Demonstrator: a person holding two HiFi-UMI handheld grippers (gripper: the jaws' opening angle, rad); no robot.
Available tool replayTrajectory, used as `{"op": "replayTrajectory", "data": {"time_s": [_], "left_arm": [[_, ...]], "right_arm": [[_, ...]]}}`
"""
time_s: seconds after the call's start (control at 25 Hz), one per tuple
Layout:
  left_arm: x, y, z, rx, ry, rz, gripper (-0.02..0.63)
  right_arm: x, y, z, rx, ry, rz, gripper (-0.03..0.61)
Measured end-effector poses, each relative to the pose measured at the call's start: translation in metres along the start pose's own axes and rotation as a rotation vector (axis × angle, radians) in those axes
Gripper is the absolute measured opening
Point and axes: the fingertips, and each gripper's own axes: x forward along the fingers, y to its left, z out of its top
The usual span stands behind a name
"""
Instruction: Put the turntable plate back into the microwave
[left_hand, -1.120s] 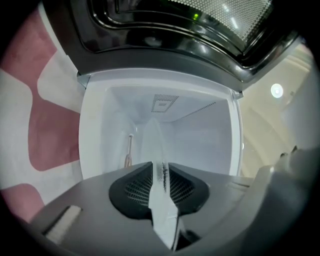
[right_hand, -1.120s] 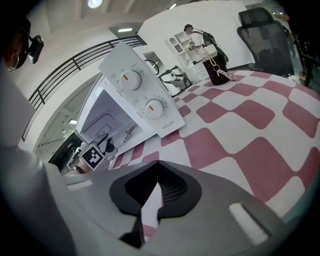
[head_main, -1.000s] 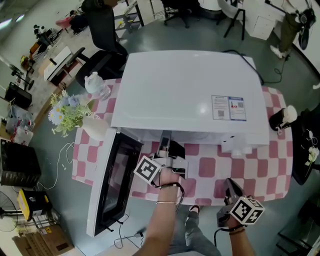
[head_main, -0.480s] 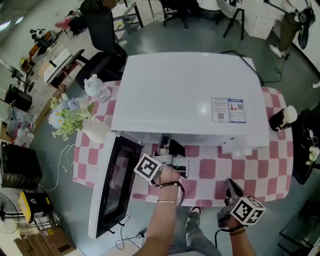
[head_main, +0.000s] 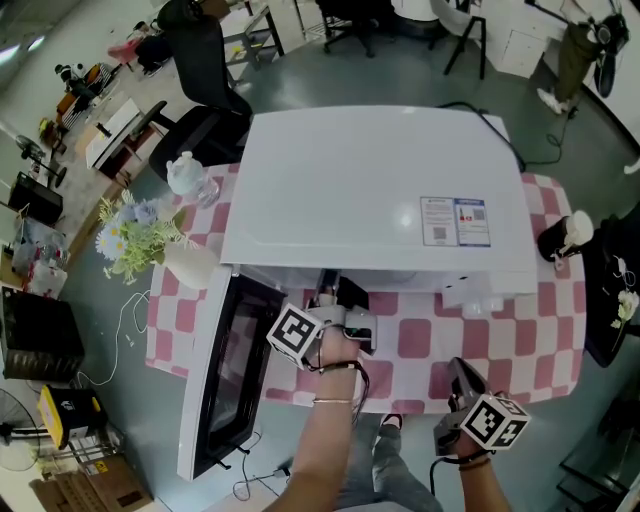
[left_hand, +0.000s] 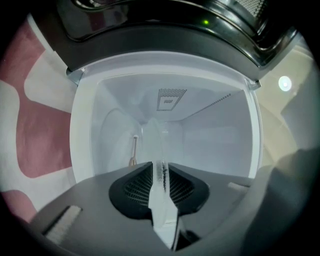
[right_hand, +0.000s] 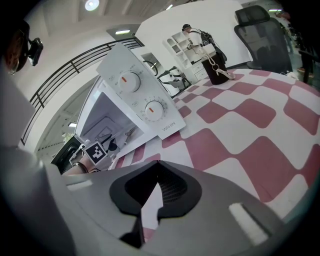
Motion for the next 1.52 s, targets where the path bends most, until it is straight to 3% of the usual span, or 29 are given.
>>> {"op": "replayTrajectory", "data": {"time_s": [0.36, 0.84, 1.2, 1.32, 1.52], "left_arm": [[0.004, -0.001, 0.000, 0.103, 0.042, 0.078, 0.040], [0.005, 0.014, 0.006, 0.134, 0.026, 0.187, 0.029], [0.007, 0.018, 0.010, 0.260, 0.062, 0.316, 0.046], [0.008, 0.018, 0.009, 0.339, 0.097, 0.366, 0.065], [0.010, 0.015, 0.004, 0.439, 0.150, 0.389, 0.157]], "right_arm": [[0.003, 0.004, -0.002, -0.001, 0.002, 0.004, 0.011], [0.005, 0.005, 0.000, -0.001, 0.003, 0.009, 0.009], [0.006, 0.004, 0.001, 0.002, 0.008, 0.015, 0.011], [0.007, 0.006, 0.002, -0.001, 0.008, 0.022, 0.009], [0.006, 0.006, 0.004, -0.003, 0.007, 0.026, 0.009]]}}
